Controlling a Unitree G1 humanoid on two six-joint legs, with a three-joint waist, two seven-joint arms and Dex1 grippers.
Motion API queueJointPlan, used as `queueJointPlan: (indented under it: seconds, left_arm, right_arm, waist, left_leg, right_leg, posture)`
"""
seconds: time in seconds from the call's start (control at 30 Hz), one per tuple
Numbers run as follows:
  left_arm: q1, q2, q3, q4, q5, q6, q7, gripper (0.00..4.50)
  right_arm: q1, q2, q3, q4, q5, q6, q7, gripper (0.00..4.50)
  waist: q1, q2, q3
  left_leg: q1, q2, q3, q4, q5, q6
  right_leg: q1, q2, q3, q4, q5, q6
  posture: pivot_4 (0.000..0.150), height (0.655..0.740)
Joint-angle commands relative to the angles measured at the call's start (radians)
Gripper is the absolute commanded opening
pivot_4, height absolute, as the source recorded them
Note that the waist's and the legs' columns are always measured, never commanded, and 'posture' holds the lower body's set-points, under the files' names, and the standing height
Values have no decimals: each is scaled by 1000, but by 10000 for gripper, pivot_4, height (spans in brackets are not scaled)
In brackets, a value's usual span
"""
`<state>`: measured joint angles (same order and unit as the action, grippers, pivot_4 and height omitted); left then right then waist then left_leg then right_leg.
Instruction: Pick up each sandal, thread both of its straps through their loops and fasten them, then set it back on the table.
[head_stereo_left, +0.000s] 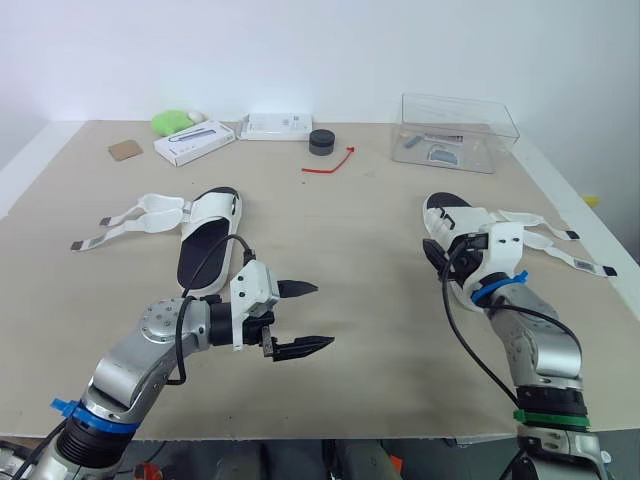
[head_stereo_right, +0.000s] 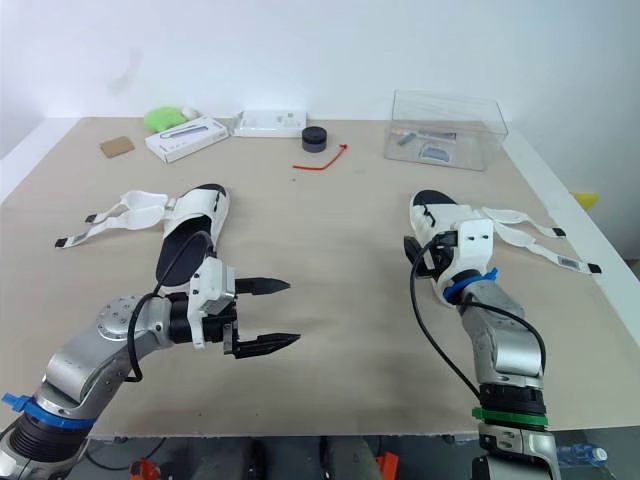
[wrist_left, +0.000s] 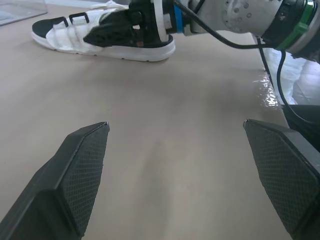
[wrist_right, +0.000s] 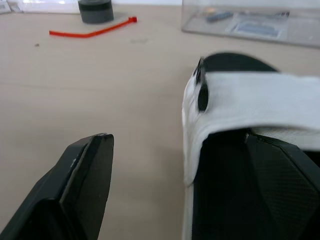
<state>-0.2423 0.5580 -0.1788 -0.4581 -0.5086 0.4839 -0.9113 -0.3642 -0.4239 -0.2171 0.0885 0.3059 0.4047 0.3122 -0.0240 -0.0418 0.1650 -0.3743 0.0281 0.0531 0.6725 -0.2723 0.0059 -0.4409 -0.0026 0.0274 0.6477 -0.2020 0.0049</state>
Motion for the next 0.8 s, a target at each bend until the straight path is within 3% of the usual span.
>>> queueJointPlan:
  seconds: [0.03, 0.23, 0.57, 0.67, 0.8]
  left_arm:
    - [8, 0, 21, -52, -16, 1, 14, 44340]
    - [30, 1, 26, -73, -20, 7, 39, 44340]
    - [27, -1, 5, -72, -14, 1, 46, 44340]
    - [18, -1, 3, -64, -9, -1, 46, 45000]
    - [13, 1, 14, -49, -9, -4, 45, 45000]
  right_arm:
    - [-29, -6, -2, 1, -13, -16, 4, 45000]
    - [17, 10, -4, -49, 4, -3, 13, 45000]
    - [-72, 4, -23, 94, -11, -82, 23, 45000]
    - [-91, -7, -16, 146, -21, -112, 40, 36207]
    - [-106, -16, -11, 201, -29, -149, 63, 17210]
  waist:
    - [0, 0, 0]
    - [1, 0, 0]
    - [0, 0, 0]
    - [0, 0, 0]
    - [0, 0, 0]
  left_leg:
    - [0, 0, 0, 0, 0, 0]
    - [0, 0, 0, 0, 0, 0]
    - [1, 0, 0, 0, 0, 0]
    - [1, 0, 0, 0, 0, 0]
    - [0, 0, 0, 0, 0, 0]
  right_leg:
    - [0, 0, 0, 0, 0, 0]
    - [0, 0, 0, 0, 0, 0]
    - [0, 0, 0, 0, 1, 0]
    - [0, 0, 0, 0, 1, 0]
    - [0, 0, 0, -1, 1, 0]
  posture:
    - [1500, 7400]
    - [1500, 7400]
    - [1500, 7400]
    - [1500, 7400]
    - [1500, 7400]
